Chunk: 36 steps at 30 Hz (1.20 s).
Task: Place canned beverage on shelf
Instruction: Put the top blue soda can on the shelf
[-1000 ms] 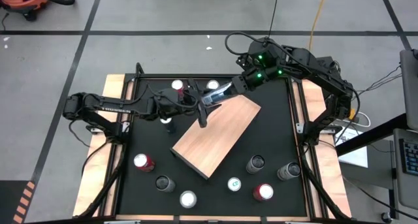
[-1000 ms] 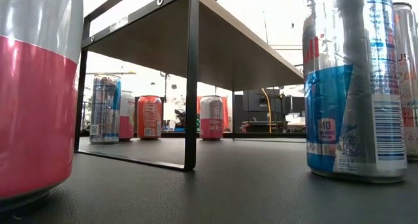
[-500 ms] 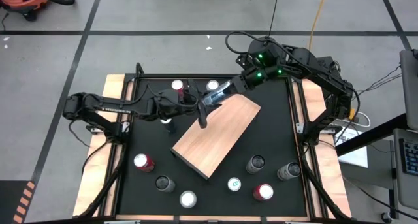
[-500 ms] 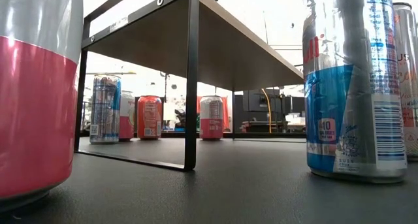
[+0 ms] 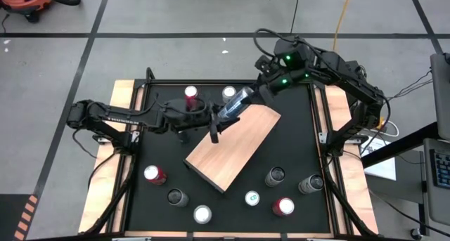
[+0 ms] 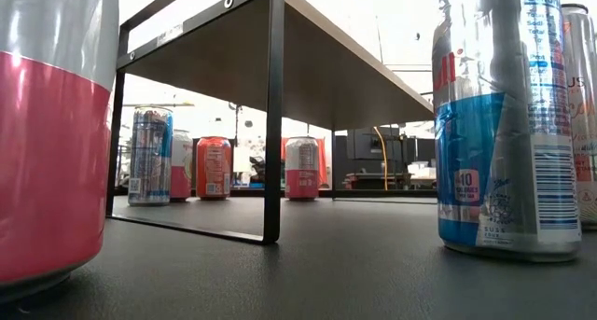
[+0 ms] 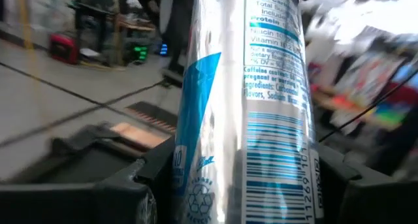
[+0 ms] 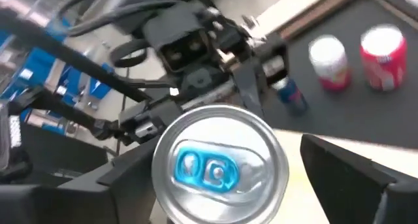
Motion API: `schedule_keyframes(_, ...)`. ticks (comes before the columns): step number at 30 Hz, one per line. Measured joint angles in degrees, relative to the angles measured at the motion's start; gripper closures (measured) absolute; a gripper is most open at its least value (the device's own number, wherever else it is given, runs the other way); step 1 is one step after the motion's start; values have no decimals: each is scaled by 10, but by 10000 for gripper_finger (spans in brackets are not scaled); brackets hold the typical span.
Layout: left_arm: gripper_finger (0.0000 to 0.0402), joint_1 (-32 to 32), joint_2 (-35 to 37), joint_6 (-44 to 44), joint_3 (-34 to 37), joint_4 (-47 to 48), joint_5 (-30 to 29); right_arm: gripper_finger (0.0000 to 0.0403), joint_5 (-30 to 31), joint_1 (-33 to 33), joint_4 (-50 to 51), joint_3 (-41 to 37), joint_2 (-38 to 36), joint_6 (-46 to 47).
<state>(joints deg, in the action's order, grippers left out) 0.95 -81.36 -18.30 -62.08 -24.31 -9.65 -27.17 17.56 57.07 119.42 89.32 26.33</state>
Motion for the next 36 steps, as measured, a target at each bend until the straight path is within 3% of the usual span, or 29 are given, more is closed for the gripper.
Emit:
schedule_keyframes(11,173,0,0,-169,0,-54,109,69,0,0,-134,0,-47,-65)
schedule_keyframes(17,173,-3,0,-217,0,-117,111,69,1,0,-141,0,-76,-146)
schedule_keyframes(23,173,-2,0,-291,0,-165,121,69,-1,4,-126,0,-84,-156)
schedule_keyframes(29,173,3,0,-307,0,-225,122,69,-43,3,-124,-25,-80,-166)
schedule_keyframes(33,173,7,0,-305,0,-233,119,69,-52,4,-181,-65,-79,-149)
schedule_keyframes(36,173,7,0,-305,0,-233,118,69,-104,4,-240,-89,-78,-120)
